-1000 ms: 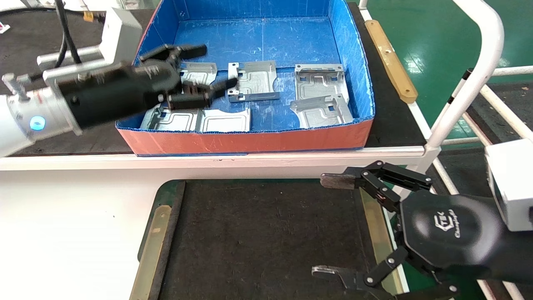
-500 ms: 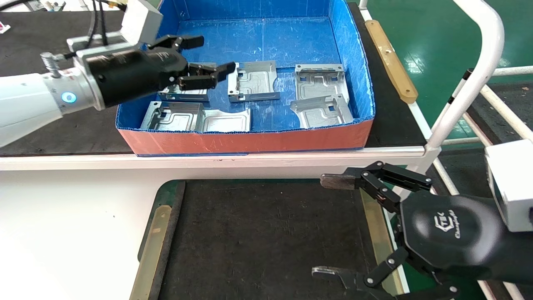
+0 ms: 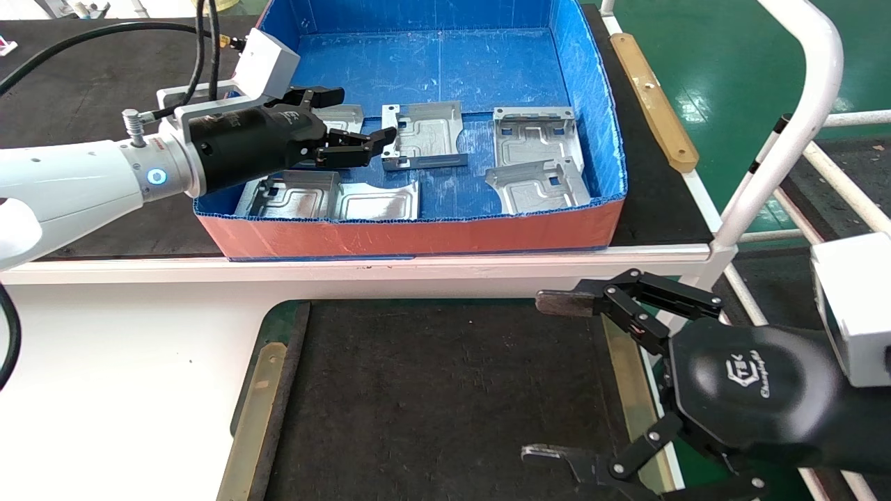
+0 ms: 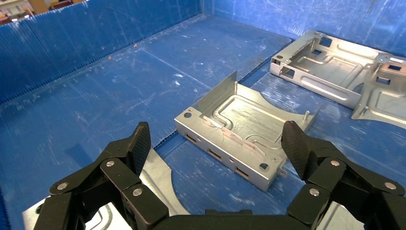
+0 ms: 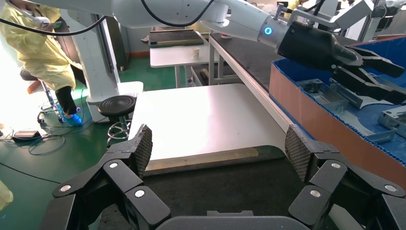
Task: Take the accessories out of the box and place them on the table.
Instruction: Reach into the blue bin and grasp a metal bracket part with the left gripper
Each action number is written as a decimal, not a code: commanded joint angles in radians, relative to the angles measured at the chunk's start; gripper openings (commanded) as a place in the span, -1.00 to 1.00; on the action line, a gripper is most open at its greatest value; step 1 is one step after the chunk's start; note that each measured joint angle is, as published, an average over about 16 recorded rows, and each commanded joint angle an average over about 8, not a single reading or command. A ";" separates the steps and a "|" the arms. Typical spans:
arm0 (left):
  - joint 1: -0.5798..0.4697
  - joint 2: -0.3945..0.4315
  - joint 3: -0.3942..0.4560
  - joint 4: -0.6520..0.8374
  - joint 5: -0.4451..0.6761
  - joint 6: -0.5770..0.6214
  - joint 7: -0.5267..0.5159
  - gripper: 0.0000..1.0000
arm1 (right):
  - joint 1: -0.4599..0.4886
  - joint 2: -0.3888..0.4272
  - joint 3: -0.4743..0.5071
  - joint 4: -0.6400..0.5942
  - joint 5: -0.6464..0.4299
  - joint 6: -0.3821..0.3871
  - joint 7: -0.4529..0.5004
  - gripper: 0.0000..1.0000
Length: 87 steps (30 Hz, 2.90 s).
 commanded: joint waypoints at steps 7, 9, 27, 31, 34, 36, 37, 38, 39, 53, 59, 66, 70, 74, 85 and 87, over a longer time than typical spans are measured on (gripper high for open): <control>-0.012 0.042 0.000 0.048 0.003 -0.043 0.013 1.00 | 0.000 0.000 0.000 0.000 0.000 0.000 0.000 1.00; -0.013 0.049 0.000 0.056 0.003 -0.054 0.017 1.00 | 0.000 0.000 0.000 0.000 0.000 0.000 0.000 1.00; -0.022 0.083 0.005 0.124 0.011 -0.088 0.008 1.00 | 0.000 0.000 -0.001 0.000 0.001 0.000 0.000 1.00; -0.023 0.087 0.006 0.132 0.012 -0.085 0.003 1.00 | 0.000 0.000 -0.001 0.000 0.001 0.000 0.000 1.00; -0.024 0.088 0.006 0.133 0.012 -0.084 0.002 0.54 | 0.000 0.000 -0.001 0.000 0.001 0.000 0.000 0.49; -0.024 0.087 0.006 0.132 0.012 -0.084 0.003 0.04 | 0.000 0.000 -0.001 0.000 0.001 0.000 0.000 -0.01; -0.024 0.086 0.006 0.131 0.012 -0.084 0.003 -0.21 | 0.000 0.000 -0.001 0.000 0.001 0.000 0.000 -0.26; -0.024 0.086 0.006 0.131 0.012 -0.084 0.003 -0.46 | 0.000 0.000 -0.001 0.000 0.001 0.000 0.000 -0.51; -0.024 0.086 0.006 0.130 0.012 -0.084 0.003 -0.71 | 0.000 0.000 -0.001 0.000 0.001 0.000 0.000 -0.76; -0.023 0.083 0.005 0.125 0.012 -0.086 0.006 -1.00 | 0.000 0.000 -0.001 0.000 0.001 0.001 0.000 -1.00; -0.022 0.083 0.005 0.124 0.012 -0.086 0.006 -1.00 | 0.000 0.000 -0.001 0.000 0.001 0.001 0.000 -1.00; -0.022 0.082 0.005 0.124 0.011 -0.087 0.007 -1.00 | 0.000 0.000 -0.001 0.000 0.001 0.001 0.000 -1.00; -0.022 0.082 0.005 0.123 0.011 -0.087 0.007 -1.00 | 0.000 0.000 -0.001 0.000 0.001 0.001 0.000 -1.00; -0.022 0.082 0.005 0.123 0.011 -0.087 0.007 -1.00 | 0.000 0.000 -0.001 0.000 0.001 0.001 0.000 -1.00; -0.022 0.082 0.005 0.122 0.010 -0.087 0.007 -1.00 | 0.000 0.000 -0.001 0.000 0.001 0.001 0.000 -1.00; -0.023 0.082 0.004 0.121 0.009 -0.087 0.008 -1.00 | 0.000 0.000 -0.001 0.000 0.001 0.001 0.000 -1.00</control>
